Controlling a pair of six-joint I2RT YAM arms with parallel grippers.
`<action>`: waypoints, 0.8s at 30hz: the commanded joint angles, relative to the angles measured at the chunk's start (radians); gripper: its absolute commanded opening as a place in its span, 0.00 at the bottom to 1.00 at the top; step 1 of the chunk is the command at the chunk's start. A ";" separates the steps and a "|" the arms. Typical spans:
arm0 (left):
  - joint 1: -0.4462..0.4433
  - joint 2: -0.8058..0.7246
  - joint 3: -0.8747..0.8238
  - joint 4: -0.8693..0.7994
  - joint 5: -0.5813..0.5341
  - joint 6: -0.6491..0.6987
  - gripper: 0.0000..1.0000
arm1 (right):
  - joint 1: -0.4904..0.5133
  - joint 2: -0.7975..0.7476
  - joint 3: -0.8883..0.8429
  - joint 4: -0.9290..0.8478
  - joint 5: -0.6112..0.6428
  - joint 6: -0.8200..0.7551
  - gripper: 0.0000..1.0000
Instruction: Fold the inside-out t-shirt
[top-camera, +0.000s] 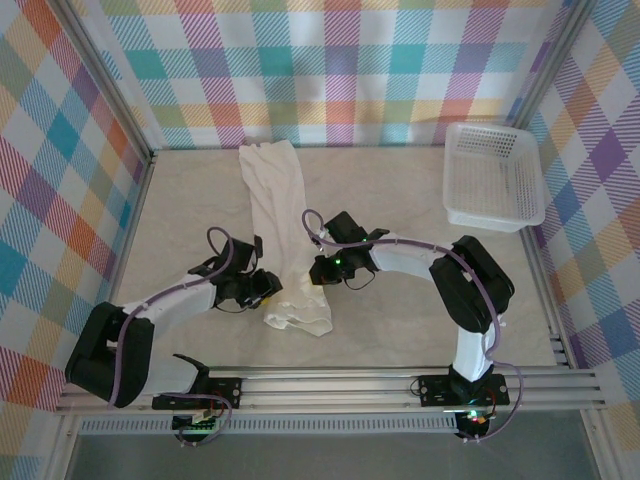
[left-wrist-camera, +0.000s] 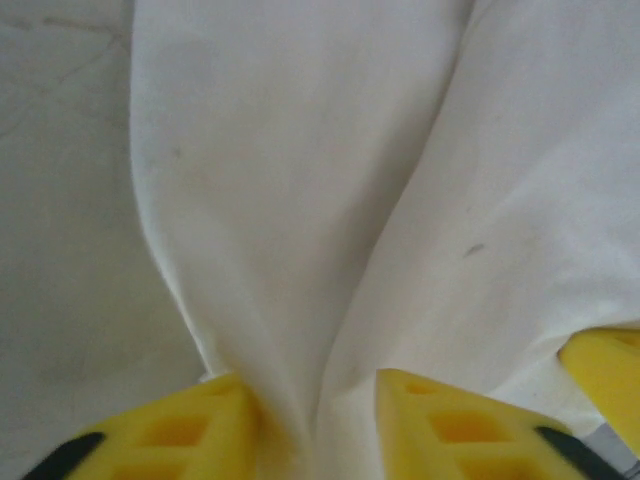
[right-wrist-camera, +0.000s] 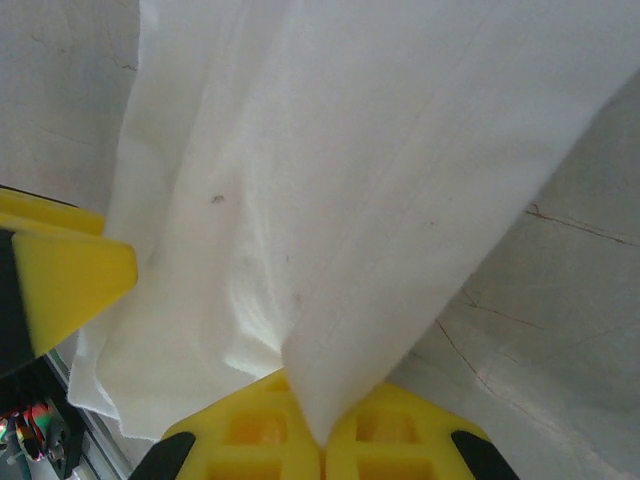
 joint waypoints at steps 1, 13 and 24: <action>-0.005 0.036 0.022 0.038 0.007 -0.010 0.21 | 0.005 -0.017 -0.005 0.009 -0.011 0.012 0.03; -0.207 -0.175 0.088 -0.267 -0.015 -0.014 0.00 | 0.010 -0.257 -0.193 -0.174 0.011 -0.037 0.01; -0.151 -0.117 0.447 -0.440 -0.220 0.044 0.00 | -0.067 -0.260 0.148 -0.331 0.140 -0.019 0.02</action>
